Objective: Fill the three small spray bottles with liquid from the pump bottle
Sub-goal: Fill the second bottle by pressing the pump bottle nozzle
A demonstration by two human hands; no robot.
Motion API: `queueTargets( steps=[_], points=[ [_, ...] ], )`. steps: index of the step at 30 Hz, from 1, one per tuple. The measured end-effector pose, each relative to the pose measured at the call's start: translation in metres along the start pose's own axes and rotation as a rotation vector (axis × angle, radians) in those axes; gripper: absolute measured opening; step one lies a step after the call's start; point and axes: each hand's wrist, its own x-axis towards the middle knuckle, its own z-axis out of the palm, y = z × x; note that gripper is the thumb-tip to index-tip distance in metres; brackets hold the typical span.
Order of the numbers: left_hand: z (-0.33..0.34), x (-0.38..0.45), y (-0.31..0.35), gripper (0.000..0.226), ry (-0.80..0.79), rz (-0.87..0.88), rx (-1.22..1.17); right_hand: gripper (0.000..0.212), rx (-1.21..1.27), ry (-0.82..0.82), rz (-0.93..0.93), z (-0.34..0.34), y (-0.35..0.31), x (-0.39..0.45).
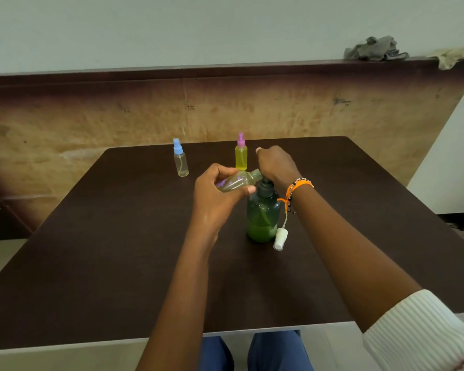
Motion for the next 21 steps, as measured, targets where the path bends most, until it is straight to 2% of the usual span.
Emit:
queueTargets(
  steps=[5,10,17,21],
  points=[
    [-0.002,0.003,0.003,0.033,0.006,0.015,0.006,0.043,-0.037,-0.02,-0.014,-0.004,-0.009,0.0],
    [-0.002,0.001,-0.002,0.033,0.009,0.012,-0.005,0.03,-0.004,0.004,0.002,0.002,0.001,0.0],
    [-0.004,0.001,0.004,0.033,-0.017,0.012,-0.003,0.036,-0.094,0.013,-0.022,-0.005,-0.004,-0.003],
    [-0.004,0.001,0.004,0.033,-0.008,0.019,-0.006,0.035,-0.053,0.035,-0.031,-0.005,-0.004,-0.001]
  ],
)
